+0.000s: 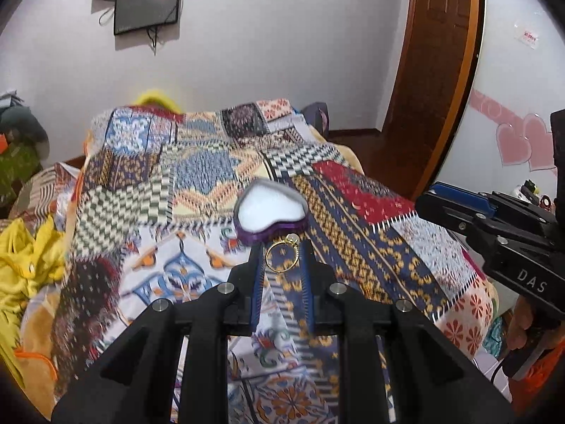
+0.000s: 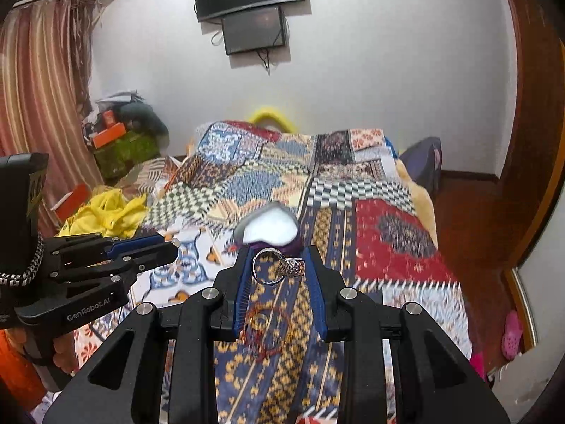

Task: Organize jewelry
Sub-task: 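Grasp the gold ring with the left tool while the right tool grasps the purple-stone silver ring, then carry both rings into the heart tin and open both tools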

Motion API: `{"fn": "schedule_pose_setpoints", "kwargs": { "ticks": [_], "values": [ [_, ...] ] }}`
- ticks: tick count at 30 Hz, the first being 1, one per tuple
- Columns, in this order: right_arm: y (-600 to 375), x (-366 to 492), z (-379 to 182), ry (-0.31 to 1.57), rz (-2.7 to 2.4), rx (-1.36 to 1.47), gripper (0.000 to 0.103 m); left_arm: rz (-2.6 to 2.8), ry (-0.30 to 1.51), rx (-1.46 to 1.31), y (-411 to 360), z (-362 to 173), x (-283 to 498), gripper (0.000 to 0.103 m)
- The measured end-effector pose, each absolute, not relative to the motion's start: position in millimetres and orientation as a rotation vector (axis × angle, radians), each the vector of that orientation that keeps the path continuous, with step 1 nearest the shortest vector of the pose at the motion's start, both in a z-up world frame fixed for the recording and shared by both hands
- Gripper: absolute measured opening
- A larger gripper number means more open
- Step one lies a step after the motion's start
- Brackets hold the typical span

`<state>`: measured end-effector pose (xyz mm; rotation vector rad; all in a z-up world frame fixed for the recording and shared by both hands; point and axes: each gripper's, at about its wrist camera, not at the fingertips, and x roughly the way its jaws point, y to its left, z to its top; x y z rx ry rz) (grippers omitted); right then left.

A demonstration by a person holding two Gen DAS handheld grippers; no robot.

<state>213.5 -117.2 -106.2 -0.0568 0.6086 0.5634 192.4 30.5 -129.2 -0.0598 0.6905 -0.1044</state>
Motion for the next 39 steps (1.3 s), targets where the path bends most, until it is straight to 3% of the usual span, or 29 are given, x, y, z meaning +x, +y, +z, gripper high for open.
{"fn": "schedule_pose_setpoints", "kwargs": {
  "ticks": [13, 39],
  "values": [
    [-95.1, 257.2, -115.1, 0.604, 0.577, -0.098, 0.027, -0.083, 0.653, -0.054, 42.9, -126.4, 233.5, 0.018],
    [-59.4, 346.3, -169.5, 0.854, 0.688, -0.098, 0.027, -0.16, 0.846, -0.079, 58.7, -198.0, 324.6, 0.018]
  ]
}}
